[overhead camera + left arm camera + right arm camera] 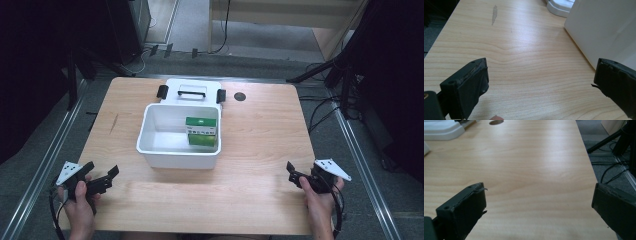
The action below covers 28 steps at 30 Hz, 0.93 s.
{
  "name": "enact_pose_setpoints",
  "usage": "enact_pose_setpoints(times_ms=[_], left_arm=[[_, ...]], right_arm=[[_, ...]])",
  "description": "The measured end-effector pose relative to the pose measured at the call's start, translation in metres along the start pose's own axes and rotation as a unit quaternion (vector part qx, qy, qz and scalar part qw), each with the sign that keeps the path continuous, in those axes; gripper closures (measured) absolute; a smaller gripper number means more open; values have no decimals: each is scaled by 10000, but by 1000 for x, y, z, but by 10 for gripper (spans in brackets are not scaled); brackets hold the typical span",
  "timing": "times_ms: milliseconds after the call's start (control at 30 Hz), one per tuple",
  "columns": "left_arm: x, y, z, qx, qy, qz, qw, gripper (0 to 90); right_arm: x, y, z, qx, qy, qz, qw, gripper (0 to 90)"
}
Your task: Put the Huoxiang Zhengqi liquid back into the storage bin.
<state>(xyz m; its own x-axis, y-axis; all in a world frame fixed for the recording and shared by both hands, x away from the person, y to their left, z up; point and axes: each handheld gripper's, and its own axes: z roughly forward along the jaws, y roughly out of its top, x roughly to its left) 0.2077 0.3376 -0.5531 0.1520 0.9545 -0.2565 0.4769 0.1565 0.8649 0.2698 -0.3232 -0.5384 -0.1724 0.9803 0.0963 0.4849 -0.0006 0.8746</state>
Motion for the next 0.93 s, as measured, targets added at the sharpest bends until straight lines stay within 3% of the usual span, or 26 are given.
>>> enact_pose_setpoints(times_ms=[133, 200, 567, 767, 933], left_arm=[[0, 0, 0, 5, -8, -2, 10000, 1], [0, 0, 0, -8, -1, -5, 10000, 1], [0, 0, 0, 13, -4, -6, 10000, 1], [0, 0, 0, -2, 11, -2, 10000, 1], [-1, 0, 0, 1, 11, 0, 10000, 1]], right_arm=[[-3, -8, -12, -33, 64, 52, 10000, 0], [-3, -11, -17, -7, 30, -45, 10000, 0], [-9, -28, -43, 24, -95, -108, 9999, 0], [-14, -30, -46, -97, -57, 157, 9998, 0], [-15, -30, -45, -124, -39, 204, 9997, 2]])
